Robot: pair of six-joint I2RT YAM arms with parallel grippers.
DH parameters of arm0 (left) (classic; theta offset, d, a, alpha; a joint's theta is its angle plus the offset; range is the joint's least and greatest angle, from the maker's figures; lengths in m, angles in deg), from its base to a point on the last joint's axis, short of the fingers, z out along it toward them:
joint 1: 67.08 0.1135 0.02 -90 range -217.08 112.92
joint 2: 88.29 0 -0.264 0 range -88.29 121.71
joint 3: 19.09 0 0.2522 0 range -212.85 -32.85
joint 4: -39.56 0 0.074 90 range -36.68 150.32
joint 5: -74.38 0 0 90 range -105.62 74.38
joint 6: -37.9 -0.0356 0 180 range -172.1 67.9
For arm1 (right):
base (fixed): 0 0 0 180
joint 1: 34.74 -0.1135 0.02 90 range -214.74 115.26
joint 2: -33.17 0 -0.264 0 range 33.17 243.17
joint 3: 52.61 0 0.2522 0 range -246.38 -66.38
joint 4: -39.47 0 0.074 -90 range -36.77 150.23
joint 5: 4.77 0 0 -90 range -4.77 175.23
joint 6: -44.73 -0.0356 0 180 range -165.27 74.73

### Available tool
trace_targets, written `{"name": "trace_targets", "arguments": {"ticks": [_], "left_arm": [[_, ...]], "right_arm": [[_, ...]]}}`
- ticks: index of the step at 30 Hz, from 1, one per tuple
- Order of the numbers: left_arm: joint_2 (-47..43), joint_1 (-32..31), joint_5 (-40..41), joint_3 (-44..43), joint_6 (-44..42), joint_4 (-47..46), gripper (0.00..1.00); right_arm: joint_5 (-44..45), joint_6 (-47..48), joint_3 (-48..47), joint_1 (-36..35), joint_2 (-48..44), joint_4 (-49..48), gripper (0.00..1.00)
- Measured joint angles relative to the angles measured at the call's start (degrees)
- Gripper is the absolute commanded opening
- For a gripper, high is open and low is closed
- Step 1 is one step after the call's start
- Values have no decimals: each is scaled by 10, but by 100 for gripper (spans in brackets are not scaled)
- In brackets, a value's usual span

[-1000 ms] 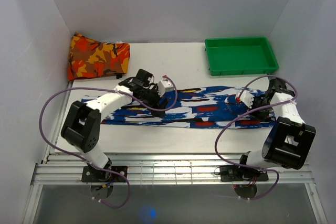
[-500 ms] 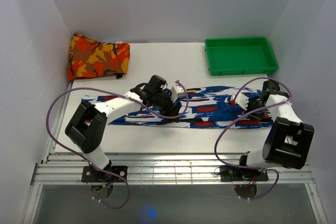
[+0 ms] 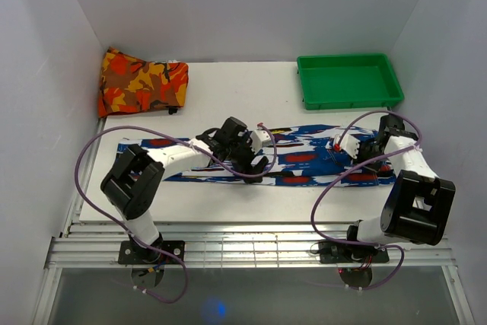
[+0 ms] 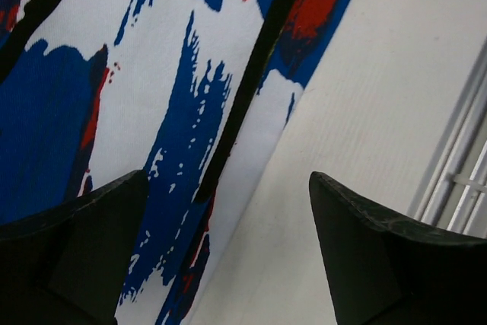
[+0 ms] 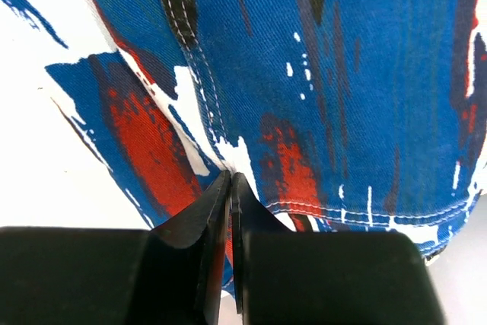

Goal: Fold and stack the trousers
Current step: Fold the trousers

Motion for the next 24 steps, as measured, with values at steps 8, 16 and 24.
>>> {"name": "trace_targets", "arguments": {"ticks": [8,16,24], "left_arm": [[1,-75,161,27,-38,-63,98],[54,-100,257,13,-55,-107,98],[63,-106,298,5,-52,-117,98]], "right_arm": [[-9,0,-30,0,-1,31,8],[-10,3,-42,0,-2,56,8],[-21,11,-100,0,-6,103,8]]}}
